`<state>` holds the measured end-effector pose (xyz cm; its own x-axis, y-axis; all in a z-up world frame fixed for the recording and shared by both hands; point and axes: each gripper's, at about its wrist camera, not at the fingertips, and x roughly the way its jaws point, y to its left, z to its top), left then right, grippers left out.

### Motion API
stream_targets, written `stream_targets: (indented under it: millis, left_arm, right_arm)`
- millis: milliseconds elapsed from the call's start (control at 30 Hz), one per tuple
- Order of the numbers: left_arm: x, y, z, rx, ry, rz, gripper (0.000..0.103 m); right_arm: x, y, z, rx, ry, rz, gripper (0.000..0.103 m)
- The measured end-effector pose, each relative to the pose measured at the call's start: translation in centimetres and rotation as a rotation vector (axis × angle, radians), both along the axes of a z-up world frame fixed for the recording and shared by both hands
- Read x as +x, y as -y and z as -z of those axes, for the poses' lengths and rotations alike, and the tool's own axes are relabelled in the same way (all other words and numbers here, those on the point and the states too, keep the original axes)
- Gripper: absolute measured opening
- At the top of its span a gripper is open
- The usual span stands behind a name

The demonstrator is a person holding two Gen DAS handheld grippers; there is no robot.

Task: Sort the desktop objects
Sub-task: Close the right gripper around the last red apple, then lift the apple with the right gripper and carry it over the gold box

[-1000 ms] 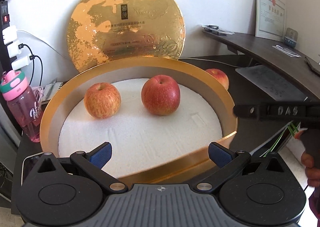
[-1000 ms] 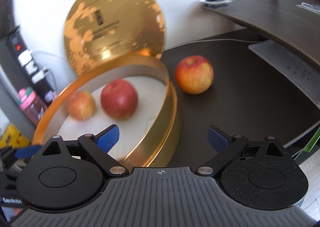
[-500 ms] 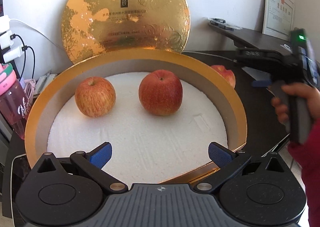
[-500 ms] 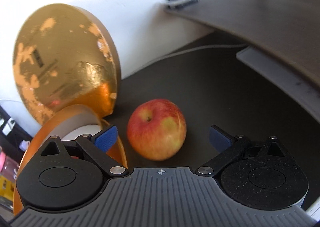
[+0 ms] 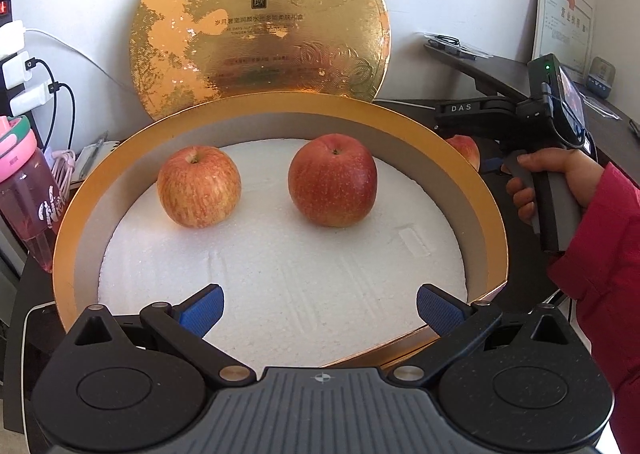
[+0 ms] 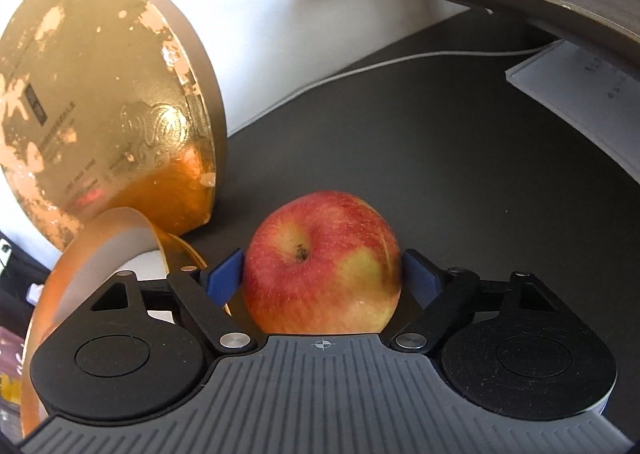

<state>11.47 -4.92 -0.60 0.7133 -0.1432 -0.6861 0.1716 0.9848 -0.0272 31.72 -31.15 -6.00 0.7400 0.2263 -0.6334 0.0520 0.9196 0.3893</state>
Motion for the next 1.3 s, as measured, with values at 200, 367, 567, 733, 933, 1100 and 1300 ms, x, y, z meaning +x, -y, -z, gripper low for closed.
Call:
stream_targets:
  millis: [200, 367, 567, 733, 933, 1100, 1300]
  left_arm:
    - [-0.5, -0.2, -0.3, 0.0, 0.012, -0.006, 0.103]
    - [-1.4, 0.1, -0.9, -0.003, 0.031, 0.012, 0.103]
    - [-2.8, 0.8, -1.3, -0.008, 0.043, 0.045, 0.103]
    - [-3.8, 1.3, -1.3, -0.006, 0.041, 0.066, 0.103]
    - [-4.5, 1.4, -1.4, 0.002, 0.045, 0.062, 0.103]
    - [-4.9, 1.4, -1.4, 0.006, 0.043, 0.06, 0.103]
    - [-4.9, 1.3, -1.2, 0.003, 0.035, 0.057, 0.103]
  right_arm:
    - [-2.1, 0.2, -0.2, -0.066, -0.004, 0.011, 0.085]
    - [-5.7, 1.6, -0.1, -0.095, -0.019, 0.024, 0.085]
    - [-10.2, 2.9, 0.5, -0.109, -0.014, 0.032, 0.085]
    - [-12.0, 3.5, 0.9, -0.118, 0.052, 0.015, 0.094]
    - [-13.2, 2.0, 1.0, -0.234, 0.154, -0.005, 0.097]
    - [-13.3, 0.8, 1.4, -0.342, 0.168, -0.007, 0.093]
    - [-13.0, -0.5, 1.7, -0.458, 0.16, -0.01, 0.089]
